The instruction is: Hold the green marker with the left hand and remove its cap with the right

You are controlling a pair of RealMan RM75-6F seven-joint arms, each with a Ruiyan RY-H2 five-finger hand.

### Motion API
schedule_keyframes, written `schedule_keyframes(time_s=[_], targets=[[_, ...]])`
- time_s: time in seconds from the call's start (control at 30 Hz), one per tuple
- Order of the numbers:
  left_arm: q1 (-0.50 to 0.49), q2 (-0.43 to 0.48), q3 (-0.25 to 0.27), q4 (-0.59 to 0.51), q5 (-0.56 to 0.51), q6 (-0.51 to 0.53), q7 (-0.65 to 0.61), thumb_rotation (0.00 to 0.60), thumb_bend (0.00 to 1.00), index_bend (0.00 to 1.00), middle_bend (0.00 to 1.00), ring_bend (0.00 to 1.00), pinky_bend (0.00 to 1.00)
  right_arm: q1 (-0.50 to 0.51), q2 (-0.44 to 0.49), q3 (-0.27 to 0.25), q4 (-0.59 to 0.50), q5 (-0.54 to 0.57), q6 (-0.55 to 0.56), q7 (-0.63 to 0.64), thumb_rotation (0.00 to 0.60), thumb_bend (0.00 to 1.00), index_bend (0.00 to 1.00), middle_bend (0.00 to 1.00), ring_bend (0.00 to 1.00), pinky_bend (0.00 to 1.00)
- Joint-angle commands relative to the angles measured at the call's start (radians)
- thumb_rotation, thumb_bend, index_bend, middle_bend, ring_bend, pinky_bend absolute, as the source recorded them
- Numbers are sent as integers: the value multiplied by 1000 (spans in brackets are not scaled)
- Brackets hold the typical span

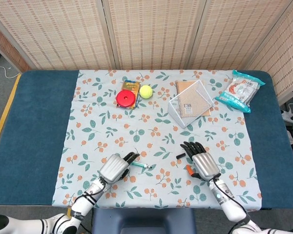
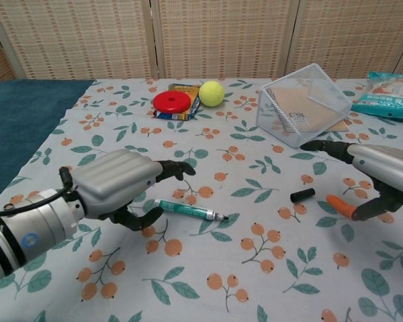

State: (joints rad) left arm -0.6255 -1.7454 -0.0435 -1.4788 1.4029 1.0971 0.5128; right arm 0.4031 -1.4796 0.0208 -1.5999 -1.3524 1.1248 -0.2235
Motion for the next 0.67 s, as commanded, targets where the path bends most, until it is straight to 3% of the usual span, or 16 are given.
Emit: schedule_keyframes(time_s=[0.03, 0.07, 0.13, 0.2, 0.3, 0.4, 0.6, 0.67], targets=[[74, 218, 70, -190, 151, 151, -128, 600, 469, 77, 129, 414, 793, -77, 219, -89, -191, -53, 92, -101, 600, 367, 0, 0, 0, 0], [99, 280, 99, -217, 186, 190, -171, 600, 468, 71, 116, 267, 670, -101, 276, -111, -238, -56, 118, -124, 600, 343, 0, 0, 0, 0], [175, 415, 163, -242, 246, 305, -260, 600, 463, 59, 77, 104, 498, -174, 377, -153, -298, -106, 232, -136, 600, 312, 0, 0, 0, 0], [254, 491, 199, -220, 267, 425, -332, 600, 458, 42, 42, 33, 396, -251, 420, -174, -277, -168, 369, -131, 600, 293, 0, 0, 0, 0], [376, 533, 212, -133, 243, 588, -468, 600, 457, 33, 32, 5, 307, -362, 428, -169, -182, -209, 559, -60, 600, 274, 0, 0, 0, 0], [455, 536, 208, -32, 208, 661, -580, 600, 456, 33, 36, 5, 260, -415, 424, -142, -107, -188, 632, 39, 600, 264, 0, 0, 0, 0], [496, 548, 200, 13, 201, 655, -562, 600, 457, 34, 43, 4, 219, -426, 443, -118, -94, -203, 632, 73, 600, 258, 0, 0, 0, 0], [497, 572, 210, -3, 187, 604, -537, 600, 456, 35, 45, 2, 215, -426, 451, -115, -100, -202, 615, 87, 600, 257, 0, 0, 0, 0]])
